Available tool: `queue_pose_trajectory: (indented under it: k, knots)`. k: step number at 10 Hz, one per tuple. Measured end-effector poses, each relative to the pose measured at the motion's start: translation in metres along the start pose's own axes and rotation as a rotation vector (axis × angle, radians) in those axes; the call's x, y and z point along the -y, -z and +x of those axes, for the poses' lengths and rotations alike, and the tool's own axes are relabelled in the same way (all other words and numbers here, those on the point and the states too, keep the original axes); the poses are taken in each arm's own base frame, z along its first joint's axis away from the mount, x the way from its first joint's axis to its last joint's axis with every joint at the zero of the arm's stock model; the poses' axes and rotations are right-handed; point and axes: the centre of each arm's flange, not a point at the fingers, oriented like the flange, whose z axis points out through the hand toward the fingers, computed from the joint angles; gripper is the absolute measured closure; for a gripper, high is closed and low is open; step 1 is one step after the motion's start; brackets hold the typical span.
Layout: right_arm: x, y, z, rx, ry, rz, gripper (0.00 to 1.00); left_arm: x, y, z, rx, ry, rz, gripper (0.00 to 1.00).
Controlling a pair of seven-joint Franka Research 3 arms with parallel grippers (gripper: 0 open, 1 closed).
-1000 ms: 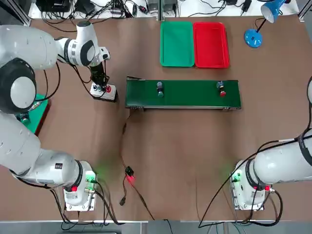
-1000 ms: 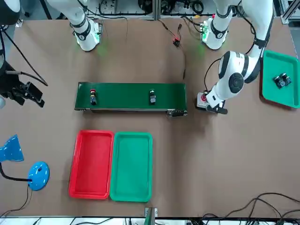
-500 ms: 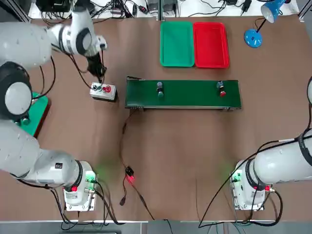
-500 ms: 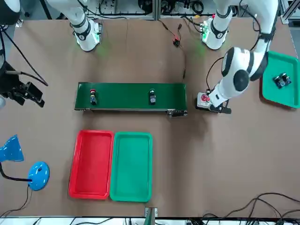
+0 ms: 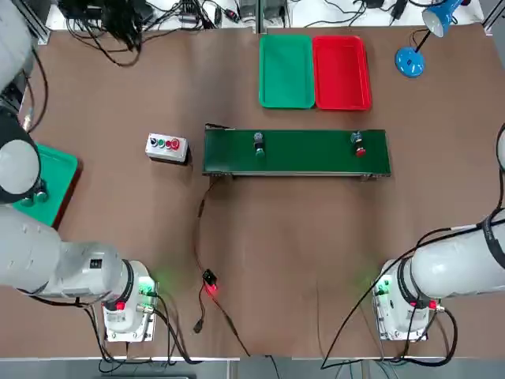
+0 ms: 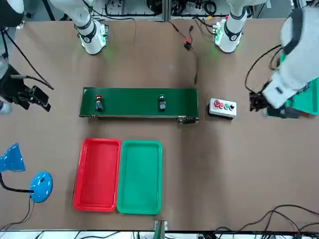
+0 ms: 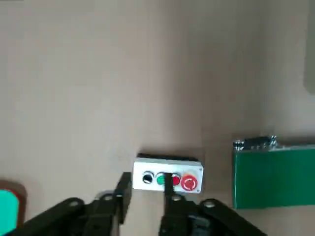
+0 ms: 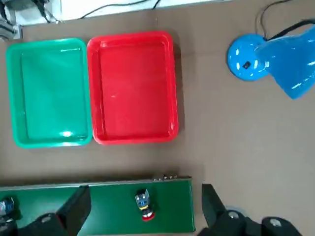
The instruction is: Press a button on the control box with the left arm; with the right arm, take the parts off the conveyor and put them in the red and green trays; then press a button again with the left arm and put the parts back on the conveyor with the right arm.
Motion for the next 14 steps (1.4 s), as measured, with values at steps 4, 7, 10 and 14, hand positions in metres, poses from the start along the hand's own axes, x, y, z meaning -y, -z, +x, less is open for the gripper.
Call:
queue_pose_trajectory:
  k: [4, 7, 10, 14]
  knots:
    - [0.049, -0.099, 0.000, 0.159, 0.079, -0.025, 0.00, 0.030, 0.079, -0.004, -0.059, 0.053, 0.003, 0.01]
    - [0.053, -0.180, -0.014, 0.216, 0.105, -0.038, 0.00, 0.063, 0.108, -0.026, -0.085, 0.102, 0.009, 0.00]
    - [0.038, -0.259, -0.052, 0.173, 0.189, -0.028, 0.00, 0.063, 0.103, -0.041, -0.049, 0.100, 0.007, 0.00]
    - [0.019, -0.318, -0.117, 0.157, 0.234, -0.027, 0.00, 0.045, 0.067, -0.020, 0.027, 0.066, 0.009, 0.00]
